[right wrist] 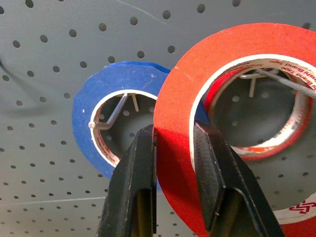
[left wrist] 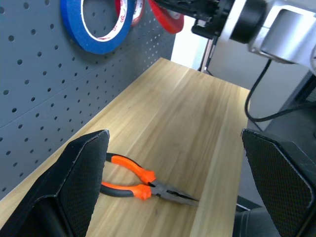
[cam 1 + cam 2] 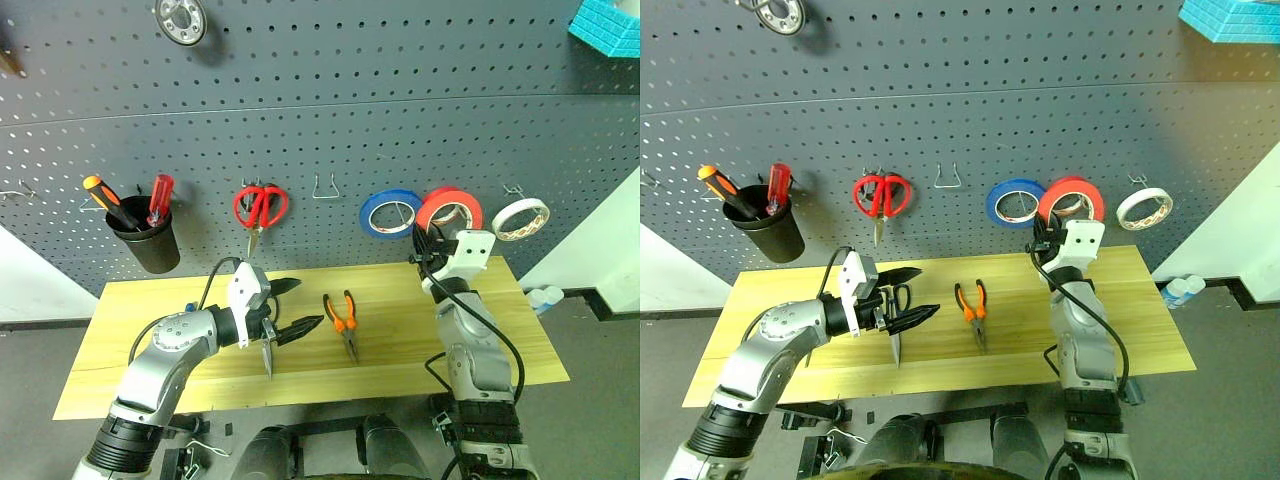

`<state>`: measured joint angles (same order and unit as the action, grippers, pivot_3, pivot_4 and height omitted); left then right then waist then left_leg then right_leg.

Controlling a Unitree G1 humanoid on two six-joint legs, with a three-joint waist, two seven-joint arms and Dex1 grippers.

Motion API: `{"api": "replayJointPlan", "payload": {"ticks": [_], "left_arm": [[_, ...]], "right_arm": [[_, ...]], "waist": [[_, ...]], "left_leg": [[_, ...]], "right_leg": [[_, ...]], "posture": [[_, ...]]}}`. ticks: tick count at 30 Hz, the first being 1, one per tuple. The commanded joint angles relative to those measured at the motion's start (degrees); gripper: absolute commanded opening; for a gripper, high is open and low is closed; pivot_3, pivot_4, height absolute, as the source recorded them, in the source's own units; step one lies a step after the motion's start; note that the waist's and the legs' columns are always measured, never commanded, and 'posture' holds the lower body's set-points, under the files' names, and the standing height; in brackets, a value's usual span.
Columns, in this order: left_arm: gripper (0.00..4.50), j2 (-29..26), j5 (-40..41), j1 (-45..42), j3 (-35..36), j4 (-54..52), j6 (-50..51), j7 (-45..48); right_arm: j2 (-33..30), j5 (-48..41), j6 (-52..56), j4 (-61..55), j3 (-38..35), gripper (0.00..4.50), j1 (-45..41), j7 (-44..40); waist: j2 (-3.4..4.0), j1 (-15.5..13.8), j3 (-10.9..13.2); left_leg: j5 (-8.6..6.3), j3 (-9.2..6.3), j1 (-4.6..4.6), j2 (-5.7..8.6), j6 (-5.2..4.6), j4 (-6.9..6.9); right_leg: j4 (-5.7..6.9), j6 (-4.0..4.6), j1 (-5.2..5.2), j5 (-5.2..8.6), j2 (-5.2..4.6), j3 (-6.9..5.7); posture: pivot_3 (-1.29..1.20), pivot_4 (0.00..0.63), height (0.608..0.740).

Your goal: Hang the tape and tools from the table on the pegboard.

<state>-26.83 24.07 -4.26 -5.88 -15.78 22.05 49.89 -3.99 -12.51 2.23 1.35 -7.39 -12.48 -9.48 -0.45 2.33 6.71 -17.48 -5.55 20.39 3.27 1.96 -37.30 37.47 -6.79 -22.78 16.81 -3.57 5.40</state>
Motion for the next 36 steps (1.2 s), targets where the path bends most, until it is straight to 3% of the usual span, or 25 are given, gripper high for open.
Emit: {"api": "replayJointPlan", "payload": {"ticks": [1, 17, 28, 29, 36], "left_arm": [[4.5, -0.5, 1.0, -0.1, 1.1, -2.2, 0.0, -0.3], [4.5, -0.7, 1.4, 0.3, 1.4, -3.0, 0.2, -1.3], [4.5, -0.4, 1.3, 0.1, 1.0, -2.8, 0.1, -1.8], [4.5, -0.3, 1.2, 0.1, 0.9, -2.8, 0.0, -1.8], [4.5, -0.9, 0.5, 1.5, 0.8, -2.7, 0.0, -1.9]], "right_arm": [[-0.5, -0.1, -3.0, 1.9, -0.8, 0.68, -2.5, -0.6], [-1.8, 1.2, -6.0, 11.1, -1.7, 0.68, -6.7, 0.5], [-2.2, 1.4, -5.2, 10.4, -1.7, 4.3, -6.4, 1.1], [-2.3, 1.4, -5.0, 10.5, -1.5, 4.47, -6.4, 1.0], [-2.7, 1.7, -2.5, 7.9, -0.7, 4.47, -4.5, 0.8]], "waist": [[0.01, -0.1, 0.0], [0.02, -0.1, 0.0], [0.03, -0.1, 0.0], [0.03, -0.1, 0.0], [0.03, -0.1, 0.0]], "left_leg": [[0.0, 0.0, 0.0, 0.0, 0.0, 0.0], [0.0, -0.01, 0.0, 0.0, 0.0, 0.02], [0.0, -0.01, 0.01, 0.0, 0.0, 0.03], [0.0, -0.01, 0.01, 0.0, 0.0, 0.03], [0.0, -0.01, 0.01, 0.0, 0.0, 0.03]], "right_leg": [[0.0, 0.0, 0.0, 0.0, 0.0, 0.0], [-0.01, 0.0, -0.01, 0.0, 0.0, 0.0], [-0.02, 0.0, -0.01, 0.0, 0.0, 0.0], [-0.02, 0.0, -0.01, 0.0, 0.0, 0.0], [-0.03, 0.0, -0.01, 0.0, 0.0, 0.0]], "posture": [[0.05, 0.112, 0.724], [0.06, 0.113, 0.724], [0.06, 0.111, 0.724], [0.06, 0.11, 0.724], [0.06, 0.102, 0.724]]}}
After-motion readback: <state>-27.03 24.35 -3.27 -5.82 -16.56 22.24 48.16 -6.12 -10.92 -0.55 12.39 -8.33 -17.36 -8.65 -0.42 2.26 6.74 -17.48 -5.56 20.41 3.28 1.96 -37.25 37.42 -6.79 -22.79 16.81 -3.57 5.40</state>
